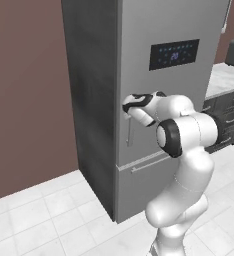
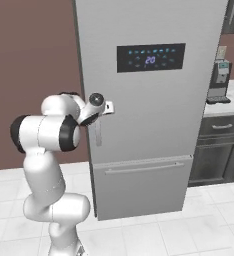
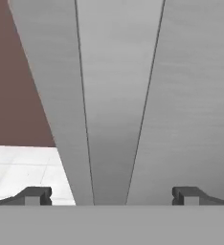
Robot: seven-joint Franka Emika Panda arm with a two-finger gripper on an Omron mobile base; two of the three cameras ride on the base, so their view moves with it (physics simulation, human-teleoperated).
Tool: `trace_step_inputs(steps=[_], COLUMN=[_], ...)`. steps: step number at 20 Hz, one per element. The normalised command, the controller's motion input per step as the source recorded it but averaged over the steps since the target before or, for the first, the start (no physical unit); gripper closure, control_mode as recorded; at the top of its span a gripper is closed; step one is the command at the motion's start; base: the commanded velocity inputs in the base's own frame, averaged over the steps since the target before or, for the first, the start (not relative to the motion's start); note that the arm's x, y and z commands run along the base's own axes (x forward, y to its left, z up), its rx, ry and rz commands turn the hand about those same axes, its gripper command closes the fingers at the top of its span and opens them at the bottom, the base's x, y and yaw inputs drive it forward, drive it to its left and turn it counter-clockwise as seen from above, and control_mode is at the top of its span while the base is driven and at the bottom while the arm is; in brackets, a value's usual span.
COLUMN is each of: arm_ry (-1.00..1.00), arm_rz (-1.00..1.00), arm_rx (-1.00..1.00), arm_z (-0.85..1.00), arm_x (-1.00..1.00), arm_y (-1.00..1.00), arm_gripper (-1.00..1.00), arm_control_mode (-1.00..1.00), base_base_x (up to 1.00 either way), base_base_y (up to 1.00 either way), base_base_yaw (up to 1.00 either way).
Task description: Take the donut and cake from the fridge and place them on the empty tray on the dining counter.
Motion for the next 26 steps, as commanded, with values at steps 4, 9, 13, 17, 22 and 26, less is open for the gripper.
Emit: trace_step_inputs(steps=[4, 9, 13, 17, 22, 26], arm_ry=[0.00, -0.03, 0.00, 0.00, 0.00, 0.00], arm_rz=[0.00, -0.02, 0.00, 0.00, -0.01, -0.13], arm_rx=[0.00, 0.00, 0.00, 0.00, 0.00, 0.15], arm_z=[-0.16, -0.34, -0.36, -0.45, -0.46, -0.23], arm_x=[0.39, 0.45, 0.82, 0.83, 0.60, -0.34], arm_y=[0.03, 0.18, 0.03, 0.00, -0.11, -0.97], arm_gripper=[-1.00, -1.00, -1.00, -1.00, 1.00, 1.00], arm_control_mode=[-1.00, -1.00, -1.00, -1.00, -1.00, -1.00], base_base_x=[0.00, 0.00, 0.00, 0.00, 0.00, 0.00], base_base_y=[0.00, 0.00, 0.00, 0.00, 0.00, 0.00], base_base_yaw=[0.00, 0.00, 0.00, 0.00, 0.00, 0.00])
